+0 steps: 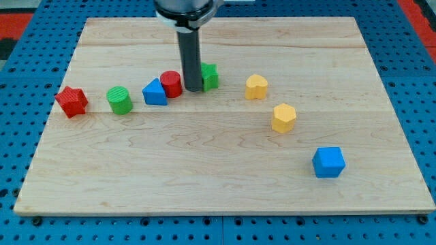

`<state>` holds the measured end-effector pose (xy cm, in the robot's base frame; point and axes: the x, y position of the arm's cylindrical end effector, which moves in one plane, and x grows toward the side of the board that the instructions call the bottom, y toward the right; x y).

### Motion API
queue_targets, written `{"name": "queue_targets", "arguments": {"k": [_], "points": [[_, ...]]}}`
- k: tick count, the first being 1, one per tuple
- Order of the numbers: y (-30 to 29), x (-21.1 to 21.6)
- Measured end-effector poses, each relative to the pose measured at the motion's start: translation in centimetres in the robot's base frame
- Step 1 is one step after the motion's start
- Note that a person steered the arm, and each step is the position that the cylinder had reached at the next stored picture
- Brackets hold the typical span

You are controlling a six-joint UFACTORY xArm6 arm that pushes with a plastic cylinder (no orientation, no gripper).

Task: Touch the top right side of green circle

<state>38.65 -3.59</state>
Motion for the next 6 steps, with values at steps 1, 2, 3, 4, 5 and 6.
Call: {"name": "queue_targets", "arguments": {"k": [1, 2, 3, 4, 5, 6], "points": [[0.1, -0.2], [1.5, -1.2], [2.3, -3.6], [-2.2, -8.0], [-8.5, -6.6], [-10.1, -4.2]]}}
